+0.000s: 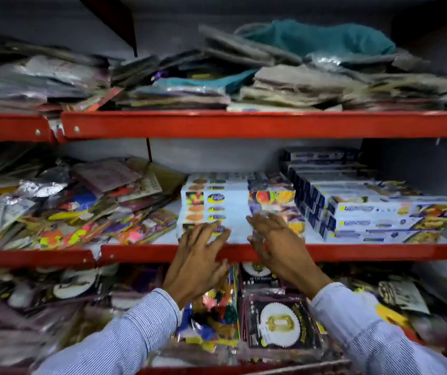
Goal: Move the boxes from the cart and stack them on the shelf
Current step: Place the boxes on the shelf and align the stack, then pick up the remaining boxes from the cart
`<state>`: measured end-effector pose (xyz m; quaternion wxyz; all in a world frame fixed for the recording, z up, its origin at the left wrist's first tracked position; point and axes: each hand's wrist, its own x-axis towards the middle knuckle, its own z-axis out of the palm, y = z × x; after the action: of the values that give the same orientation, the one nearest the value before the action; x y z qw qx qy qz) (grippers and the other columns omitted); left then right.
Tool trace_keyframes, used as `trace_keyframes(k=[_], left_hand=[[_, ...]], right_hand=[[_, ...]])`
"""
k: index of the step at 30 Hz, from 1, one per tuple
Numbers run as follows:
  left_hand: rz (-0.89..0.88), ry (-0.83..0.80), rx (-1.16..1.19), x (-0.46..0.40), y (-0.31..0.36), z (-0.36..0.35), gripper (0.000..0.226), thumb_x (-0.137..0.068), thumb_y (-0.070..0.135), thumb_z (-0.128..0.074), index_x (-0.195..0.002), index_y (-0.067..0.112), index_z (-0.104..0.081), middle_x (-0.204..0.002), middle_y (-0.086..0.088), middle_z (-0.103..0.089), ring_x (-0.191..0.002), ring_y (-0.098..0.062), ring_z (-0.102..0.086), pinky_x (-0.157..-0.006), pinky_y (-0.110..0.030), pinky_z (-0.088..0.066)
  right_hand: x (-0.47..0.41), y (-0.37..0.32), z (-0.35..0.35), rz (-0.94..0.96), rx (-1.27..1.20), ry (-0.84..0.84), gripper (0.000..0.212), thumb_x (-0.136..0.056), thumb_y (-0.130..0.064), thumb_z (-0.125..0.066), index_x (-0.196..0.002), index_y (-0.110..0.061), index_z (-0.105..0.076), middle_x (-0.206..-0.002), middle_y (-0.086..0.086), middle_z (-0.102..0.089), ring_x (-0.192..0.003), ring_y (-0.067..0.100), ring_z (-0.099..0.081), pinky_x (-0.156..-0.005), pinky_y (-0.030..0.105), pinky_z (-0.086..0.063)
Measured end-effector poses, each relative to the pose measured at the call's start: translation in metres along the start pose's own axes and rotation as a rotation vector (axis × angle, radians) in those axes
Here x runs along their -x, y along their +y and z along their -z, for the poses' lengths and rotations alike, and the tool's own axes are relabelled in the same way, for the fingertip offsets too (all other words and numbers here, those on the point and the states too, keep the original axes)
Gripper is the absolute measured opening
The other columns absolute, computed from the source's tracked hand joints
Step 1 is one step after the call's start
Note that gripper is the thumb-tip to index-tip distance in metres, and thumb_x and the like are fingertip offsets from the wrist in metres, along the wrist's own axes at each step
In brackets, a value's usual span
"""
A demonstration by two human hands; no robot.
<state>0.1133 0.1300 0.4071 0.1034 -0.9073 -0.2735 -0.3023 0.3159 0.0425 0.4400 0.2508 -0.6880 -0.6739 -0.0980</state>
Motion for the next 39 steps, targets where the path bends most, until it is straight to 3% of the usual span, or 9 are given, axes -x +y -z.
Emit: trace_keyframes(k=[5,10,13,17,20,24,30,34,39], left_hand=[[0.079,-0.115,0.09,0.087,0.024,-0.015,0.063,-0.079,0.045,-0.061,-0.138,0.026,-0.048,-0.144,-0.007,-0.049,-0.128,-0.028,-0.046,-0.104,-0.046,-0.041],[0.201,-0.315,0.194,0.177,0.036,-0.042,0.065,-0.079,0.043,-0.061,-0.139,0.024,-0.047,-0.142,-0.009,-0.051,-0.126,-0.029,-0.047,-0.103,-0.044,-0.04],[0.279,-0.488,0.221,0.229,0.042,-0.068,0.065,-0.08,0.043,-0.062,-0.14,0.023,-0.048,-0.143,-0.007,-0.051,-0.129,-0.03,-0.048,-0.101,-0.047,-0.045],[0.383,-0.695,0.288,0.296,0.052,-0.108,0.055,-0.078,0.041,-0.065,-0.131,0.027,-0.057,-0.137,-0.003,-0.056,-0.128,-0.029,-0.05,-0.103,-0.049,-0.044],[0.443,-0.746,0.332,0.344,0.061,-0.136,0.049,-0.075,0.037,-0.07,-0.12,0.021,-0.064,-0.127,-0.009,-0.063,-0.118,-0.034,-0.059,-0.102,-0.043,-0.043],[0.577,-0.805,0.466,0.395,0.07,-0.172,0.056,-0.088,0.051,-0.041,-0.118,0.013,-0.067,-0.129,-0.018,-0.062,-0.124,-0.038,-0.055,-0.101,-0.056,-0.046],[0.39,-0.871,0.451,0.431,0.07,-0.207,0.03,-0.078,0.038,-0.049,-0.1,0.026,-0.064,-0.117,-0.005,-0.063,-0.109,-0.033,-0.06,-0.086,-0.048,-0.05],[0.235,-0.896,0.432,0.429,0.073,-0.221,0.027,-0.08,0.032,-0.056,-0.102,0.023,-0.068,-0.112,-0.003,-0.066,-0.105,-0.029,-0.06,-0.08,-0.045,-0.052],[-0.005,-1.01,0.385,0.423,0.089,-0.237,0.015,-0.084,0.027,-0.055,-0.092,0.021,-0.066,-0.094,-0.002,-0.068,-0.087,-0.025,-0.064,-0.071,-0.038,-0.052]], right_hand=[[0.088,-0.022,-0.037,-0.028,-0.001,-0.015,0.052,-0.093,-0.045,-0.047,-0.142,-0.03,-0.041,-0.146,-0.002,-0.05,-0.136,0.027,-0.037,-0.11,0.044,-0.042],[0.176,-0.028,-0.103,-0.124,-0.077,-0.188,0.048,-0.092,-0.039,-0.056,-0.136,-0.023,-0.052,-0.14,0.001,-0.055,-0.132,0.027,-0.044,-0.103,0.044,-0.048],[0.225,-0.023,-0.15,-0.191,-0.129,-0.361,0.049,-0.091,-0.032,-0.063,-0.137,-0.018,-0.053,-0.14,0.007,-0.056,-0.131,0.032,-0.047,-0.103,0.046,-0.048],[0.286,-0.018,-0.219,-0.319,-0.159,-0.662,0.045,-0.094,-0.031,-0.056,-0.137,-0.019,-0.052,-0.138,0.008,-0.056,-0.13,0.032,-0.048,-0.1,0.043,-0.048],[0.329,-0.019,-0.275,-0.372,-0.165,-0.877,0.046,-0.096,-0.031,-0.052,-0.141,-0.02,-0.046,-0.14,0.008,-0.054,-0.131,0.029,-0.047,-0.102,0.04,-0.047],[0.369,-0.019,-0.346,-0.387,-0.152,-1.141,0.053,-0.098,-0.031,-0.05,-0.148,-0.02,-0.034,-0.149,0.01,-0.045,-0.135,0.029,-0.044,-0.106,0.041,-0.044],[0.401,-0.014,-0.43,-0.336,-0.095,-1.292,0.057,-0.097,-0.034,-0.054,-0.148,-0.018,-0.034,-0.15,0.014,-0.044,-0.134,0.035,-0.045,-0.108,0.045,-0.042],[0.395,-0.001,-0.452,-0.251,-0.131,-1.345,0.061,-0.092,-0.038,-0.061,-0.145,-0.018,-0.039,-0.146,0.012,-0.049,-0.132,0.033,-0.048,-0.108,0.045,-0.042],[0.391,0.011,-0.452,-0.082,-0.058,-1.301,0.054,-0.087,-0.031,-0.063,-0.13,-0.007,-0.043,-0.115,0.017,-0.066,-0.1,0.037,-0.065,-0.086,0.047,-0.056]])
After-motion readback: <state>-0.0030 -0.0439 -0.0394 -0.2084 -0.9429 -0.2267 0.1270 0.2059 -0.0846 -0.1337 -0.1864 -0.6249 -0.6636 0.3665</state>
